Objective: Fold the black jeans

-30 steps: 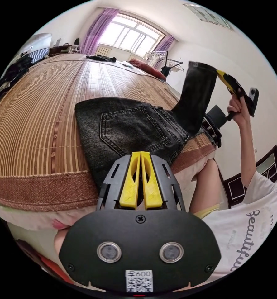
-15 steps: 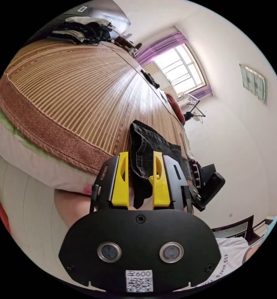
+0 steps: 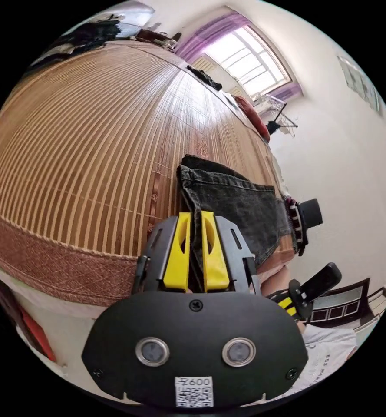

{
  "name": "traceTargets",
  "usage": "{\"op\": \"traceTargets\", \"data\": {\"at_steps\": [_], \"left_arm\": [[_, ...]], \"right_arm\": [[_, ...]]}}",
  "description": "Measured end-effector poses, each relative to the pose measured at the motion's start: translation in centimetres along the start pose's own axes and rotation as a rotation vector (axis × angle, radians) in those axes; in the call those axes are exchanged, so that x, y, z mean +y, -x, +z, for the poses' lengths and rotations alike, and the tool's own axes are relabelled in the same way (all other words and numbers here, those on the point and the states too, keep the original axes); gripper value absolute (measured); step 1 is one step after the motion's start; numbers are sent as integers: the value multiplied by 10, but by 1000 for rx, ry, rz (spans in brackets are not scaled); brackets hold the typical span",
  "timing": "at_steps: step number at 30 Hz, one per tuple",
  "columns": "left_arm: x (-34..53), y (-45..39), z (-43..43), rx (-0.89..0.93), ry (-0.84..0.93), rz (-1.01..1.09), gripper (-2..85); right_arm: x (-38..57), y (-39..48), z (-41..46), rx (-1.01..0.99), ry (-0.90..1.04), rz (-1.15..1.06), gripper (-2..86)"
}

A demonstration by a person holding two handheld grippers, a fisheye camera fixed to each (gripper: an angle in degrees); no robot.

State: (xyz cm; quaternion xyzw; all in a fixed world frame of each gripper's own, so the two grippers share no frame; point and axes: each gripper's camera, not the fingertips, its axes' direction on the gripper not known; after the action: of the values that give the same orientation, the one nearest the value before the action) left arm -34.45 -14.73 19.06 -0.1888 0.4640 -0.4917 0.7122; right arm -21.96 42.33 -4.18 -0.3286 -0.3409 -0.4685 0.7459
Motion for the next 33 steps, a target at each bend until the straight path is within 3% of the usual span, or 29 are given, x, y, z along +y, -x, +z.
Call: {"op": "traceTargets", "data": {"at_steps": [5, 9, 12, 15, 20, 22, 24, 29, 32, 33], "left_arm": [[-1, -17, -12, -51, -9, 112, 26], [9, 0, -15, 44, -46, 39, 22], [17, 17, -16, 150, -70, -18, 19], [22, 14, -25, 195, -100, -4, 17], [20, -13, -52, 455, -225, -22, 16], [15, -38, -53, 536, -230, -48, 16], [12, -59, -50, 583, -221, -65, 16], [20, -107, -32, 747, -226, -142, 17], [31, -141, -13, 860, -219, -171, 17], [35, -157, -4, 890, -213, -176, 17]], "right_arm": [[-13, -14, -48, 435, -66, 134, -7], [-28, -44, -90, 461, -159, 253, 1], [-38, -67, -111, 352, -134, 370, 53], [-34, -28, -101, 168, -129, 124, 108], [-7, 98, -31, 265, -94, -206, 154], [-9, 137, 6, 257, 44, -300, 157], [-8, 169, 36, 401, 50, -355, 158], [14, 248, 101, 974, -129, -662, 149], [38, 257, 135, 1330, -246, -867, 143], [41, 258, 139, 1365, -262, -909, 140]]}}
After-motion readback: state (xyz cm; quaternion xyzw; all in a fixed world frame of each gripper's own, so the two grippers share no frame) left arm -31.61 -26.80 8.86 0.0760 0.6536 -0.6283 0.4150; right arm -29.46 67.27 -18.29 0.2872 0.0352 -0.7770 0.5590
